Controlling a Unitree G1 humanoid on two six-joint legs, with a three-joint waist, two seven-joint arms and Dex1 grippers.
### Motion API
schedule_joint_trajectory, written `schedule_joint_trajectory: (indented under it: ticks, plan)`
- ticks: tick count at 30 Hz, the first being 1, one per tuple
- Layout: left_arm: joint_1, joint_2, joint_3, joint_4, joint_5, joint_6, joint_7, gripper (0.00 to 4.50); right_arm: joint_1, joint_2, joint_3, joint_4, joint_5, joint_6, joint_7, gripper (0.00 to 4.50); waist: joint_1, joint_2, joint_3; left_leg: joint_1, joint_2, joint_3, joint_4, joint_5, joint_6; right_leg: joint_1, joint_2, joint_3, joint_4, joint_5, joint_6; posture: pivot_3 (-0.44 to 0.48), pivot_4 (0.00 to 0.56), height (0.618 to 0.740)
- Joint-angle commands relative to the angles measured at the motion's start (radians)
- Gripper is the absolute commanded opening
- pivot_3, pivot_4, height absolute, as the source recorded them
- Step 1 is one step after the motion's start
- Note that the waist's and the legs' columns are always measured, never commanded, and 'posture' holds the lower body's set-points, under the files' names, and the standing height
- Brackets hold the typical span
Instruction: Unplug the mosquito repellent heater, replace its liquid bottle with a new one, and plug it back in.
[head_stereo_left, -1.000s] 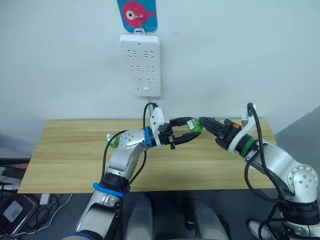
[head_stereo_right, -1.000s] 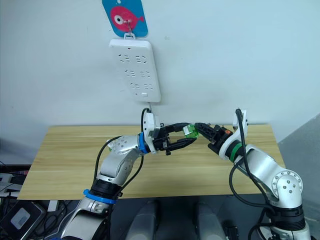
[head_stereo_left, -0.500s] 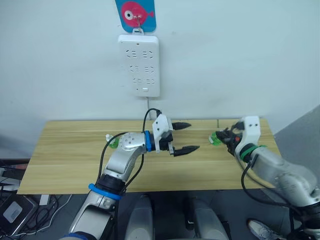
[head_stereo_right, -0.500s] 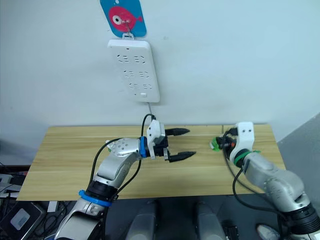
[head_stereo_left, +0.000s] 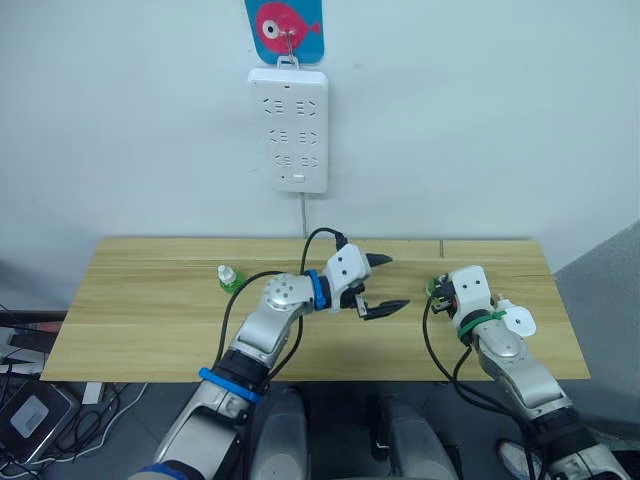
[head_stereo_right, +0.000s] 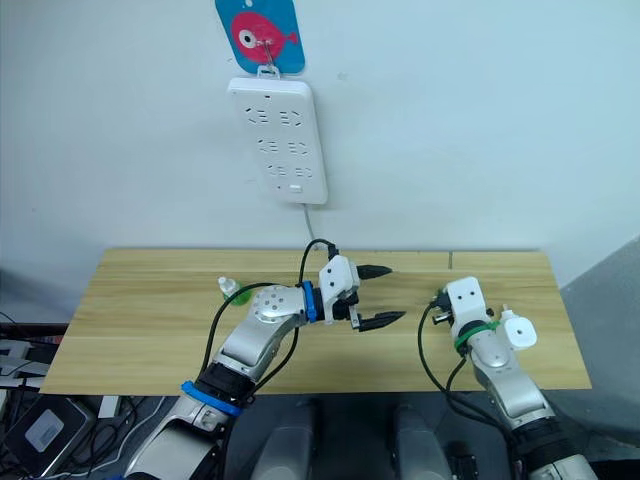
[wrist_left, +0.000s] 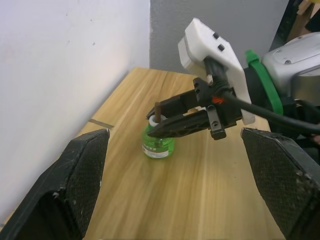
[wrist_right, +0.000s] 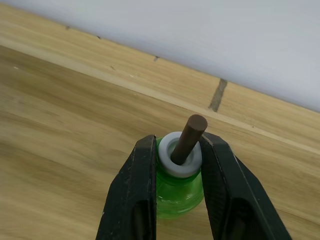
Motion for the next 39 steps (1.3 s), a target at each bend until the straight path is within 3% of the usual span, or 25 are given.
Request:
schedule_joint_trajectory:
  ticks: [1, 5, 10, 17, 22, 30, 39]
  plan:
    - [-0.018, 0.005, 0.008, -0.013, 0.001, -0.023, -0.009, 4.50, 0.000, 0.036, -0.045, 0.027, -0.037, -0.041, 0.024, 1.18, 0.000, 0.000, 0.000, 0.000, 0.000, 0.000, 0.000, 0.000, 0.000, 0.000, 0.000, 0.000, 0.000, 0.000, 0.000, 0.264, 0.269, 0.740]
    - [0.008, 0.016, 0.021, -0.020, -0.002, -0.012, 0.009, 4.50, 0.030, 0.056, -0.086, -0.008, -0.055, -0.059, 0.053, 2.59, 0.000, 0.000, 0.000, 0.000, 0.000, 0.000, 0.000, 0.000, 0.000, 0.000, 0.000, 0.000, 0.000, 0.000, 0.000, 0.262, 0.270, 0.740]
    - [0.129, 0.021, 0.091, -0.010, 0.010, -0.050, 0.131, 4.50, 0.120, 0.023, -0.158, -0.218, -0.049, -0.049, 0.116, 4.43, -0.001, 0.000, 0.000, 0.000, 0.000, 0.000, 0.000, 0.000, 0.000, 0.000, 0.000, 0.001, 0.000, 0.000, 0.000, 0.263, 0.275, 0.740]
    - [0.475, 0.026, 0.178, -0.148, 0.091, -0.145, 0.384, 4.50, 0.083, -0.011, -0.107, -0.557, 0.094, 0.227, 0.310, 4.47, -0.003, 0.001, 0.000, 0.002, 0.003, -0.001, -0.001, 0.000, 0.000, 0.001, 0.000, 0.001, 0.001, 0.000, -0.001, 0.278, 0.281, 0.740]
    - [0.614, -0.056, 0.353, -0.092, 0.102, -0.115, 0.692, 4.50, -0.011, -0.042, -0.020, -0.645, 0.171, 0.370, 0.469, 4.47, 0.021, 0.000, 0.001, 0.002, 0.002, -0.001, 0.000, 0.000, 0.000, 0.001, -0.002, 0.001, 0.000, 0.000, -0.001, 0.315, 0.291, 0.740]
    - [0.487, -0.062, 0.454, 0.181, 0.116, -0.229, 0.862, 4.50, -0.078, -0.063, 0.006, -0.623, 0.160, 0.439, 0.557, 4.47, 0.074, 0.000, 0.001, 0.002, 0.000, 0.001, -0.001, 0.000, 0.000, 0.001, -0.002, 0.000, -0.002, 0.000, 0.000, 0.351, 0.305, 0.740]
    - [0.268, -0.074, 0.469, 0.495, 0.066, -0.360, 0.830, 4.50, -0.095, -0.074, -0.017, -0.679, 0.172, 0.521, 0.572, 4.47, 0.086, 0.000, 0.001, 0.002, 0.001, 0.002, -0.001, 0.000, -0.001, 0.001, -0.002, 0.000, -0.003, 0.000, 0.000, 0.330, 0.295, 0.740]
